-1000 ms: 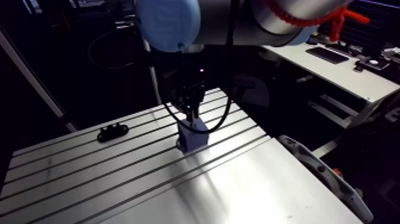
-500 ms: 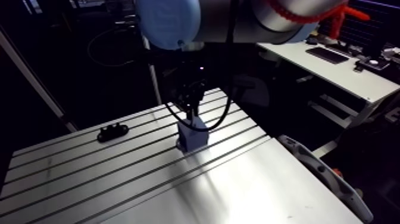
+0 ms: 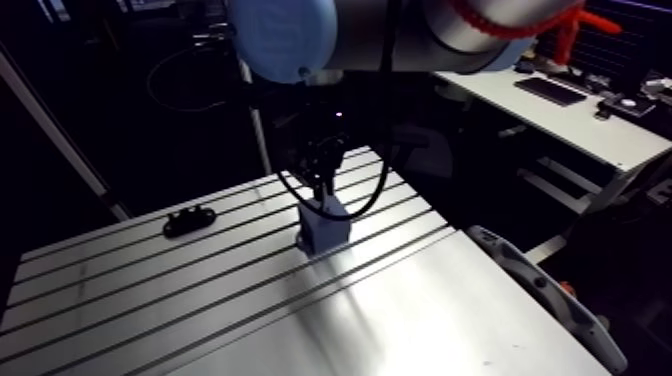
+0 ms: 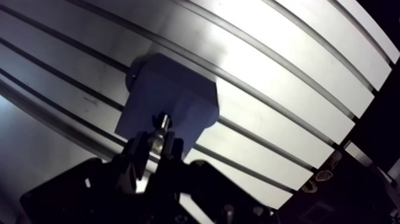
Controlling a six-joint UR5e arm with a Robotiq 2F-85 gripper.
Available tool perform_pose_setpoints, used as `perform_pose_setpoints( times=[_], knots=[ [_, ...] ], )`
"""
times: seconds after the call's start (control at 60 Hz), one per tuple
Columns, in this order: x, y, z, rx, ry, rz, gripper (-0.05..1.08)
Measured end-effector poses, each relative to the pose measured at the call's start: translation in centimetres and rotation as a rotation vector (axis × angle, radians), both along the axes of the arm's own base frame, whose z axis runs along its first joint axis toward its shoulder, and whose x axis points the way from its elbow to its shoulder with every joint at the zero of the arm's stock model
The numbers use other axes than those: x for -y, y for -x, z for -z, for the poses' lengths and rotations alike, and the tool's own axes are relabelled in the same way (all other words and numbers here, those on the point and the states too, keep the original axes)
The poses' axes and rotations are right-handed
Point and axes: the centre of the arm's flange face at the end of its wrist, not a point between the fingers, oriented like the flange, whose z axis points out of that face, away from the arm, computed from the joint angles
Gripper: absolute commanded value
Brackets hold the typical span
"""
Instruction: Pick up the M10 bolt and insert it into the hex recess until seated.
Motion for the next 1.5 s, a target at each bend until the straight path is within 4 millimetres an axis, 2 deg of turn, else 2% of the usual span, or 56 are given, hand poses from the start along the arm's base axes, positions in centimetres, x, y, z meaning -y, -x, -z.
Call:
perform_pose_setpoints(
  times=[0.633,0.7,0.717,0.733,0.75,0.767,0.783,0.8,0.917,0.933,0.95,0.967,1.083,1.5],
  knots=[
    [0.09,-0.17,0.81,0.013,0.006,0.006,1.02],
    [0.10,-0.18,0.84,0.013,0.007,0.007,0.95],
    [0.10,-0.18,0.85,0.013,0.007,0.007,0.88],
    [0.10,-0.19,0.86,0.013,0.007,0.007,0.88],
    [0.11,-0.19,0.86,0.013,0.007,0.007,0.76],
    [0.11,-0.19,0.87,0.014,0.007,0.008,0.57],
    [0.11,-0.20,0.87,0.014,0.007,0.008,0.57],
    [0.12,-0.20,0.88,0.014,0.007,0.008,0.42],
    [0.15,-0.23,0.90,0.014,0.009,0.009,0.28],
    [0.16,-0.23,0.90,0.014,0.009,0.009,0.22],
    [0.16,-0.22,0.89,0.013,0.009,0.009,0.22],
    [0.17,-0.22,0.88,0.013,0.009,0.009,0.12],
    [0.24,-0.19,0.82,0.010,0.012,0.009,0.06],
    [0.38,0.24,-0.07,-0.036,0.012,0.037,0.06]
  ],
)
